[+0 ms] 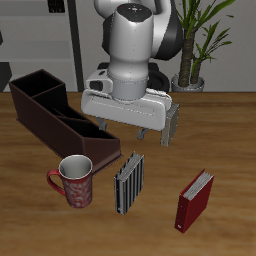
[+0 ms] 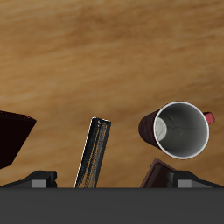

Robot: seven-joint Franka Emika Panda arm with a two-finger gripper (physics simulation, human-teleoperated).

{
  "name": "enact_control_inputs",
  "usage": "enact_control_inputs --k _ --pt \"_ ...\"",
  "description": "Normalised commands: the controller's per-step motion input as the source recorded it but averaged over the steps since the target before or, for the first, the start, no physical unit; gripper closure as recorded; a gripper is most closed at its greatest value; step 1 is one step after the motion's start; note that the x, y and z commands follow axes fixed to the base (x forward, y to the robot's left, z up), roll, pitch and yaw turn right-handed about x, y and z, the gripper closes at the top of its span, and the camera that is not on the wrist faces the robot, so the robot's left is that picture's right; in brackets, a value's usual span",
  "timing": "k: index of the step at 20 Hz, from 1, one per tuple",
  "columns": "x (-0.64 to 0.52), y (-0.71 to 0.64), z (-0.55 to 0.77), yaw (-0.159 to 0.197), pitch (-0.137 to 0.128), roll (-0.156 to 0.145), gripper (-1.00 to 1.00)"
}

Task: Place the striped book into the right desk caddy's front compartment

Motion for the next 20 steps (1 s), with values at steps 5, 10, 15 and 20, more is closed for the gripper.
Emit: enact_control_inputs --k 5,10,15,20 --pt "0.06 0.07 -0.13 -0.015 -0.016 0.000 -1.00" --pt "0.11 0.07 -0.24 -0.029 -0.016 0.024 -1.00" --pt "0.08 0.01 -0.25 -0.016 0.010 -0.003 -1.00" --pt "0.06 0.01 -0.25 -0.013 0.002 0.006 -1.00"
